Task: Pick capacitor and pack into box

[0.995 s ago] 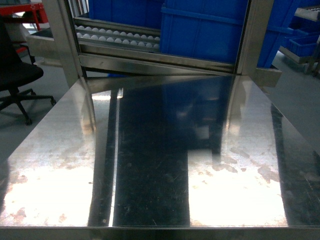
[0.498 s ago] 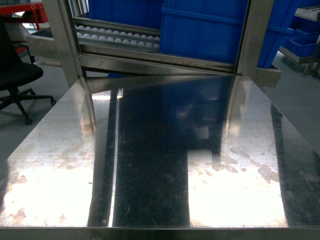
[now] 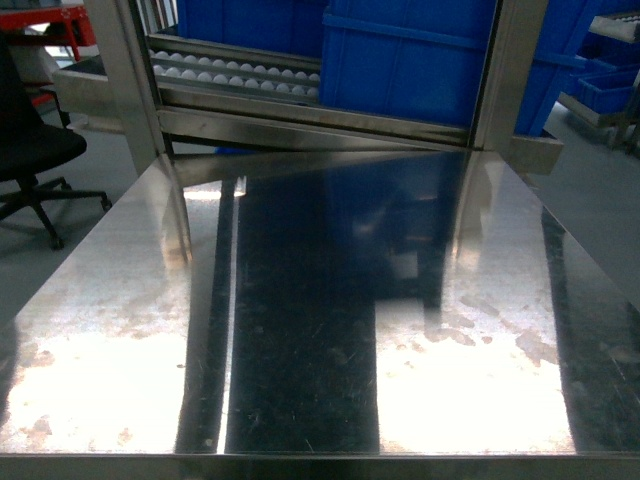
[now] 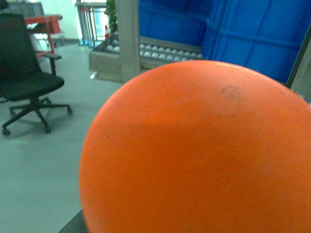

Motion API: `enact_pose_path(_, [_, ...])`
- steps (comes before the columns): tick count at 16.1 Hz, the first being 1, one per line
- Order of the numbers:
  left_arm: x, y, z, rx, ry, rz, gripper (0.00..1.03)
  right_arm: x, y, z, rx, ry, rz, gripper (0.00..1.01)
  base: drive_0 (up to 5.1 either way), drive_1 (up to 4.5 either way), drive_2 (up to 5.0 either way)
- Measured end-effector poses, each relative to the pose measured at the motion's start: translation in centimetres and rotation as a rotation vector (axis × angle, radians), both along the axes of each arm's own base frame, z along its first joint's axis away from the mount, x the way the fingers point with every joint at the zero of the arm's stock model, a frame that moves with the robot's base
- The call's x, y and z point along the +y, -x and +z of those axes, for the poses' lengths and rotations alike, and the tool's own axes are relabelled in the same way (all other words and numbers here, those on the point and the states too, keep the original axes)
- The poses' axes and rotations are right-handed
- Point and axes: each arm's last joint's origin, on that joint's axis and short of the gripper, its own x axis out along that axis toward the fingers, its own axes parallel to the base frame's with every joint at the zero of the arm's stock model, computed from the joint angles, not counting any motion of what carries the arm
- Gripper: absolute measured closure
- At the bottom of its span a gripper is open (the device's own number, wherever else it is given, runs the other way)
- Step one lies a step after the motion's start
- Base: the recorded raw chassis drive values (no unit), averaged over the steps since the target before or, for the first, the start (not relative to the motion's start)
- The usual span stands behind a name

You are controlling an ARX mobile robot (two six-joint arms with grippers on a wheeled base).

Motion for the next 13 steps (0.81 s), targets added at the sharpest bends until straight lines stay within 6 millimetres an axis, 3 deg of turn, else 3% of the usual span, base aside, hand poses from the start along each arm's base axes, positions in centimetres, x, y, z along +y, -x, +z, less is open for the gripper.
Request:
enact_pose_path(3, [0.3, 0.6, -0.8, -0.004, 0.000, -0.011, 0.58, 0.0, 0.0, 0.0, 0.001, 0.000, -0.001, 0.03, 0.0, 0.00, 0.0])
enact_pose_path(5, [1.5, 0.7, -0.8, -0.021, 0.002, 0.024, 0.58, 0.0, 0.0, 0.0, -0.001, 0.000, -0.001, 0.03, 0.0, 0.00, 0.0])
enact_pose_path(13, [1.3, 0.7, -2.7, -0.011, 0.002, -0.007, 0.59, 0.0, 0.0, 0.0, -0.001, 0.000, 0.000, 0.03, 0.0, 0.00, 0.0])
